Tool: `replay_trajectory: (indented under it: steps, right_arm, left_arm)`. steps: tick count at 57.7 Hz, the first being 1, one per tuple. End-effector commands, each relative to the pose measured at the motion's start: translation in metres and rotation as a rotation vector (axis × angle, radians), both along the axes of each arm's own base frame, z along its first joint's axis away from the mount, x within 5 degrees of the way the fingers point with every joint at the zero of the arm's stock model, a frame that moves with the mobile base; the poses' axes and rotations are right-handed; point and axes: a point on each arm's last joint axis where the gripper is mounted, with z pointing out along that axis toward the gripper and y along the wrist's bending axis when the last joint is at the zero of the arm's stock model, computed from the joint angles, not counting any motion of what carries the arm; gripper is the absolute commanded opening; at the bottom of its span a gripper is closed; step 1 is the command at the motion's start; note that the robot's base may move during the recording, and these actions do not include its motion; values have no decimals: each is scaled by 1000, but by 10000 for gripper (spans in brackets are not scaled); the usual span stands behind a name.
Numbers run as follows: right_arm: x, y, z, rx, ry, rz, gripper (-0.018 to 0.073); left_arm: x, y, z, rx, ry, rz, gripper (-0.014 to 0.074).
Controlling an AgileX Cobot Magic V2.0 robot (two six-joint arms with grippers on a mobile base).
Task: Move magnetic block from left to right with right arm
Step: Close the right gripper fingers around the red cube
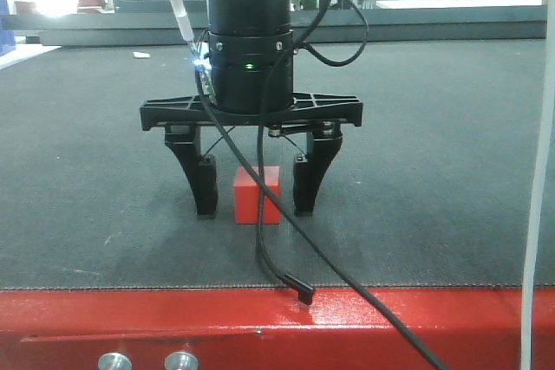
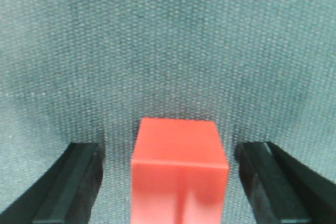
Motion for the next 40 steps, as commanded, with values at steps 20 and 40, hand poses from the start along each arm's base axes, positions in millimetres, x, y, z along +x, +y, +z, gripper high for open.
replay_trajectory:
  steps: [20, 40]
  right_arm:
    - [-1, -3, 37, 58, -81, -1, 318]
    - [-9, -15, 70, 62, -181, 110, 318]
  left_arm:
    - [-1, 0, 5, -13, -86, 4, -126]
    - [-1, 0, 5, -13, -86, 4, -126]
